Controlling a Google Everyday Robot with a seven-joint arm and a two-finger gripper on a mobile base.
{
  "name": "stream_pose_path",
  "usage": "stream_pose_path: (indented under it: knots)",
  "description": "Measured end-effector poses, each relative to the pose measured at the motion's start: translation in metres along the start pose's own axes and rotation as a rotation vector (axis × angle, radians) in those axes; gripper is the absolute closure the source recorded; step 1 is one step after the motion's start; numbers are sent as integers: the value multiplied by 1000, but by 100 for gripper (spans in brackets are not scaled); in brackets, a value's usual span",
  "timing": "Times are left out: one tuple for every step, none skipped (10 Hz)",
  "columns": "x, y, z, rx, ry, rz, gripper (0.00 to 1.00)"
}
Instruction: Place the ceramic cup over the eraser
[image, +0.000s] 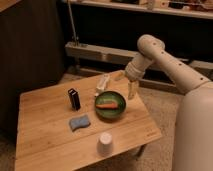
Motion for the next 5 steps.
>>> stream_pose_path:
  knots:
    - [-3, 11, 6, -4, -5, -4, 20]
    - [-8, 34, 17, -15, -10, -15, 20]
    - [-15, 54, 27, -23, -7, -32, 20]
    - [-24, 68, 37, -28, -5, -52, 20]
    - [-32, 82, 46, -34, -2, -71, 20]
